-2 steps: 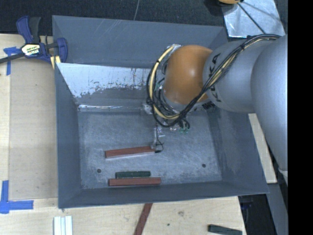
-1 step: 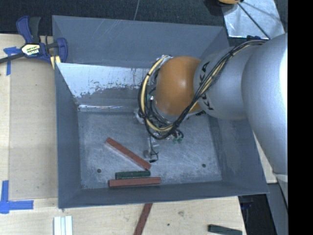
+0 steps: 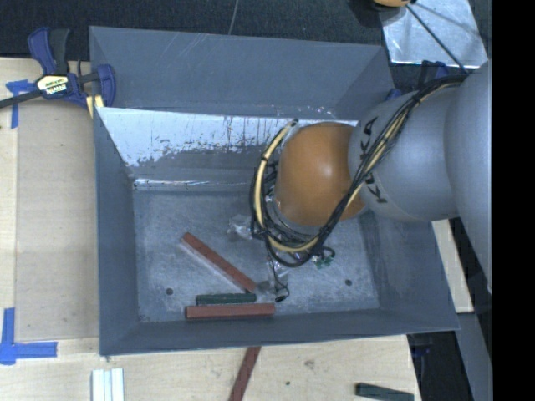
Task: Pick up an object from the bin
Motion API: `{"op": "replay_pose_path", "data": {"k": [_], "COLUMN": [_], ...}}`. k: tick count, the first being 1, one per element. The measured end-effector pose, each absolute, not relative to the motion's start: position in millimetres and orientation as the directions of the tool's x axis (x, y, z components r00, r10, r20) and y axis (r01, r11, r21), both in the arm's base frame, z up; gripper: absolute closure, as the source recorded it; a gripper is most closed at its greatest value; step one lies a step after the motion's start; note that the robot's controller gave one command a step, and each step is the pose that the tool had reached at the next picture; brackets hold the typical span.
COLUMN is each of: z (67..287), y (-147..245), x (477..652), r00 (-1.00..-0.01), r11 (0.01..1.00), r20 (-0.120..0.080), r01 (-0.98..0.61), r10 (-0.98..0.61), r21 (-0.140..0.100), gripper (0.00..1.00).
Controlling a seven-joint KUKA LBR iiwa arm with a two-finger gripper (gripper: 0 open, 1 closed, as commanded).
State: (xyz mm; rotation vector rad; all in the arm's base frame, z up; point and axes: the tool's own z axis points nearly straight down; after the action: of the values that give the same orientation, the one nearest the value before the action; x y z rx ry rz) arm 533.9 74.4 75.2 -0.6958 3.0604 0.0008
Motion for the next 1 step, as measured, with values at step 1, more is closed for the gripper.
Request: {"op": "replay_pose_path", "data": {"k": [1], "z": [100.8], "y": [98.5], "x": [541.7], "r00": [-0.950], "r11": [0.950], "r20": [-0.001], "r01": [-0.312], "r10": [-0.312], "r21": [-0.001], "gripper": [0.00]}}
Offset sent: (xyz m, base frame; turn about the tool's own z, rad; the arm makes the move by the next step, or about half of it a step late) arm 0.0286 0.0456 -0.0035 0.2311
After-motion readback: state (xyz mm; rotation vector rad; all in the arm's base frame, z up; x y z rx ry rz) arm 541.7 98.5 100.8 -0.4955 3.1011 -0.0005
